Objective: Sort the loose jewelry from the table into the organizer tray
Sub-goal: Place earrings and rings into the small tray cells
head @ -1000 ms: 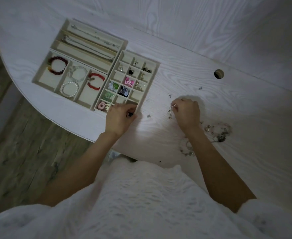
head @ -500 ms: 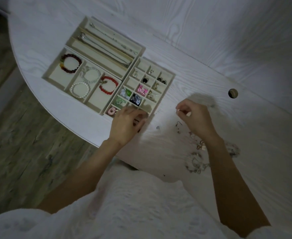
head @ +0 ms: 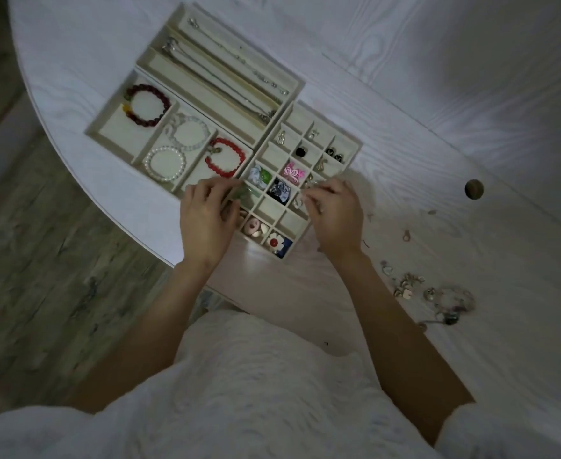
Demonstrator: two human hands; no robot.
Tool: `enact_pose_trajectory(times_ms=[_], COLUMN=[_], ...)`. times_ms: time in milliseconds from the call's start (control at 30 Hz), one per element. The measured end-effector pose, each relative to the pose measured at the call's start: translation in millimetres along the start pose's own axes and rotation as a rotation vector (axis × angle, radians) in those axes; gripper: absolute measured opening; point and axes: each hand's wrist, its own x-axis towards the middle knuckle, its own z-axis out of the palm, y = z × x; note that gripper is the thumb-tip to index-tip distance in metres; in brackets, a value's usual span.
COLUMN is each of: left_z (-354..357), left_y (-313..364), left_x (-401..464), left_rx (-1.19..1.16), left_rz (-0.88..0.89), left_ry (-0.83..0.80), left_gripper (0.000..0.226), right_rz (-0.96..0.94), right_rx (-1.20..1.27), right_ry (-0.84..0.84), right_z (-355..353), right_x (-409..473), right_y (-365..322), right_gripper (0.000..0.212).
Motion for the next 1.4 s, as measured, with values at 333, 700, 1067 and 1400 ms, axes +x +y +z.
enact_pose_trajectory(times_ms=[333,700,1067,1400], left_z=[-14,-14,-12,-14], left_y=[-9,-9,-7,-6], left_x=[8,11,10,12], left_rx=[-0.054,-0.122,-0.101,-0.117], left_rz=[-0.049,-0.082,-0.106,-0.137], left_ry=[-0.054,-0.093,-0.097,-0.103], left_gripper=[0.026,0.029,0.029,0.030], right_rz=[-0.214,0.078,-0.027,-0.053], right_rx=[-0.135,-0.081,-0.263,-0.312], right_ry=[-0.057,-0.074,0.062,0.027], right_z=[-1,19,11,9], right_x=[-19,-19,-23,-23], right_y=[8,-18,-9,-3], right_gripper=[0.019,0.020,0.019,0.020])
